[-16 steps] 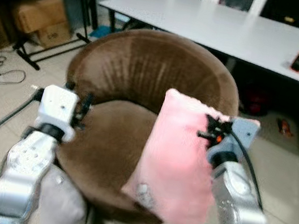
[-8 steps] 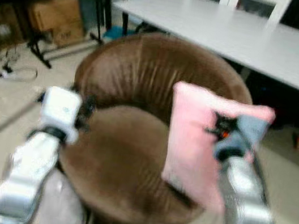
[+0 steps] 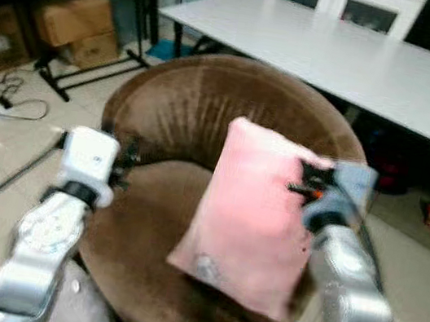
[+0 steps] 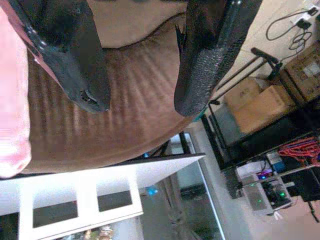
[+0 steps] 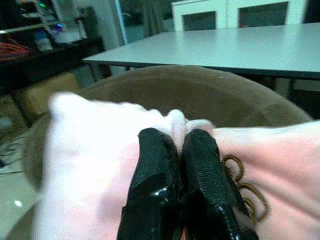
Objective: Move the pillow to the sofa from floor
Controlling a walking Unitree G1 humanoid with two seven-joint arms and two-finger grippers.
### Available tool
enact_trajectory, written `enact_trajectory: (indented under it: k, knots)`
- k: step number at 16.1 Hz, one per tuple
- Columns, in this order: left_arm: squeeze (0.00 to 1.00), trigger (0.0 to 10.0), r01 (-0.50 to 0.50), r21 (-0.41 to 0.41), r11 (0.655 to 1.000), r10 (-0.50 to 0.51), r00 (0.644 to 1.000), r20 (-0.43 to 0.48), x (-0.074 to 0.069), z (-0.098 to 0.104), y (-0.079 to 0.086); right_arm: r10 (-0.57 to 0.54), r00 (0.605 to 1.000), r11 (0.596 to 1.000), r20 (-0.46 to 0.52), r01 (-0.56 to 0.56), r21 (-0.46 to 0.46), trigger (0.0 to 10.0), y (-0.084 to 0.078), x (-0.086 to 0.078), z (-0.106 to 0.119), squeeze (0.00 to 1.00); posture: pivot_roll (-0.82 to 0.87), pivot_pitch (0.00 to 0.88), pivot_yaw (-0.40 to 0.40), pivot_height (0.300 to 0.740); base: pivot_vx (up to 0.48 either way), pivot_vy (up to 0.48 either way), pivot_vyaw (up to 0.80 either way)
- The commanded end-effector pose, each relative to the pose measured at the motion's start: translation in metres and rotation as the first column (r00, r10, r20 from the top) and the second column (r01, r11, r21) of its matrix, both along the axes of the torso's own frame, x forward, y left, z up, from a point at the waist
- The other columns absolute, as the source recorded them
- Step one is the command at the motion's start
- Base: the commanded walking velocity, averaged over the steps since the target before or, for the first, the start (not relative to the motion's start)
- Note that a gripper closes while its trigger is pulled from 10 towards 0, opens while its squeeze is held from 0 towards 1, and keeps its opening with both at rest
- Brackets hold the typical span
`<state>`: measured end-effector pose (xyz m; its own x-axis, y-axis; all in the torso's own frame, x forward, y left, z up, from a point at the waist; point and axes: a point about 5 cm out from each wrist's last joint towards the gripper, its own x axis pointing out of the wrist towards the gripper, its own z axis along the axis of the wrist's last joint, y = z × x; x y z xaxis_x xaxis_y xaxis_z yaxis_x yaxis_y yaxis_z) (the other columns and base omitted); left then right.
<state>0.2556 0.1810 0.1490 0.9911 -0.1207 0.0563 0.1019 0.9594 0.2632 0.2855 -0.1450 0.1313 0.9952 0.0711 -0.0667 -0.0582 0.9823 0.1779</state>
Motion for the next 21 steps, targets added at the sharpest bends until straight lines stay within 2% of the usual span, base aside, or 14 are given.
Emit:
enact_trajectory:
  k: [1, 3, 4, 7, 10, 15, 18, 19, 21]
  knots:
    - [0.00, 10.0, -0.025, 0.022, 0.999, 0.025, 1.000, 0.012, 0.000, 0.003, 0.008, 0.049, 0.997, 0.999, 0.066, -0.051, 0.016, 10.0, 0.013, 0.004, 0.016, 0.00, -0.03, 0.000, 0.007, 0.740, 0.337, 0.000, 0.00]
    - [0.00, 10.0, -0.013, 0.036, 0.999, 0.013, 1.000, 0.013, -0.002, 0.004, 0.007, 0.105, 0.991, 0.994, 0.077, -0.107, 0.024, 10.0, 0.019, 0.003, 0.020, 0.00, -0.03, 0.000, 0.006, 0.740, 0.300, 0.000, 0.00]
    - [0.00, 10.0, 0.020, 0.035, 0.999, -0.021, 1.000, 0.010, -0.004, 0.003, 0.005, 0.167, 0.982, 0.984, 0.083, -0.171, 0.047, 10.0, 0.025, 0.002, 0.024, 0.00, -0.03, 0.000, 0.005, 0.740, 0.000, 0.000, 0.00]
    - [0.00, 10.0, 0.126, 0.080, 0.989, -0.123, 0.991, -0.046, -0.011, -0.003, 0.003, 0.259, 0.960, 0.962, 0.108, -0.266, 0.056, 10.0, 0.035, 0.002, 0.034, 0.00, -0.03, 0.000, 0.001, 0.740, 0.000, 0.000, 0.00]
    - [0.00, 10.0, 0.252, 0.124, 0.960, -0.236, 0.963, -0.133, -0.024, -0.012, 0.007, 0.331, 0.940, 0.938, 0.089, -0.337, 0.077, 10.0, 0.049, 0.007, 0.043, 0.00, -0.03, 0.000, -0.010, 0.740, 0.000, 0.000, 0.00]
    - [0.00, 10.0, 0.305, 0.153, 0.940, -0.277, 0.944, -0.178, -0.031, -0.014, 0.013, 0.498, 0.867, 0.865, 0.003, -0.496, 0.078, 10.0, 0.091, 0.023, 0.049, 0.00, -0.02, 0.000, -0.023, 0.740, 0.000, 0.000, 0.00]
    - [0.00, 10.0, 0.323, 0.155, 0.934, -0.294, 0.938, -0.186, -0.033, -0.014, 0.012, 0.459, 0.887, 0.885, -0.054, -0.451, 0.113, 10.0, 0.101, 0.043, 0.047, 0.00, -0.02, 0.000, -0.028, 0.740, 0.000, 0.000, 0.00]
    - [0.00, 10.0, 0.336, 0.154, 0.929, -0.305, 0.932, -0.194, -0.035, -0.015, 0.011, 0.406, 0.910, 0.908, -0.077, -0.393, 0.147, 10.0, 0.105, 0.057, 0.045, 0.00, -0.01, 0.000, -0.036, 0.740, 0.000, 0.000, 0.00]
    - [0.00, 10.0, 0.361, 0.153, 0.920, -0.326, 0.921, -0.211, -0.038, -0.016, 0.008, 0.233, 0.960, 0.967, -0.159, -0.210, 0.146, 10.0, 0.103, 0.079, 0.034, 0.00, 0.00, 0.000, -0.045, 0.740, 0.000, 0.000, 0.00]
